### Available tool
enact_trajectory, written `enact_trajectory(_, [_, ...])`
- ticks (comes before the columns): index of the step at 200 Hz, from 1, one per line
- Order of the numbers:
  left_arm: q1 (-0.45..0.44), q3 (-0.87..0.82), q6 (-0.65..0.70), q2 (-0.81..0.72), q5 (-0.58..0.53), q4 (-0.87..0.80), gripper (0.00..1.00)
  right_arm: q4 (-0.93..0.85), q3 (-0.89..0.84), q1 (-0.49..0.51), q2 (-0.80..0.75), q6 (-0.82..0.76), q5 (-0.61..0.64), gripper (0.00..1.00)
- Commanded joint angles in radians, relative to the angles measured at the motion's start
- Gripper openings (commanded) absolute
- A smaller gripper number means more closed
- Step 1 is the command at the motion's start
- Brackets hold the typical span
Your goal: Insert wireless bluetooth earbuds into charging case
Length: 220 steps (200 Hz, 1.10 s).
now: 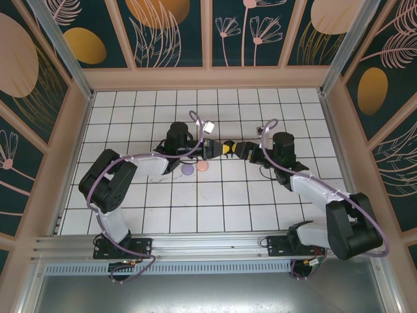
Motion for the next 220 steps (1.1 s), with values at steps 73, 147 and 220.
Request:
enact_trajectory(73, [-0.009, -0.01, 0.013, -0.091, 0.06, 0.04, 0.0, -0.038, -0.042, -0.027, -0.056, -0.022, 0.074, 0.56])
enact_trajectory(147, [-0.01, -0.006, -0.016, -0.088, 0.1, 0.074, 0.0, -0.023, -0.043, -0.027, -0.186, -0.059, -0.133, 0.53])
enact_trajectory(220, [-0.025, 0.003, -0.037, -0.082, 0.114, 0.095, 0.0, 0.006, -0.028, -0.026, -0.159, -0.038, -0.127, 0.46])
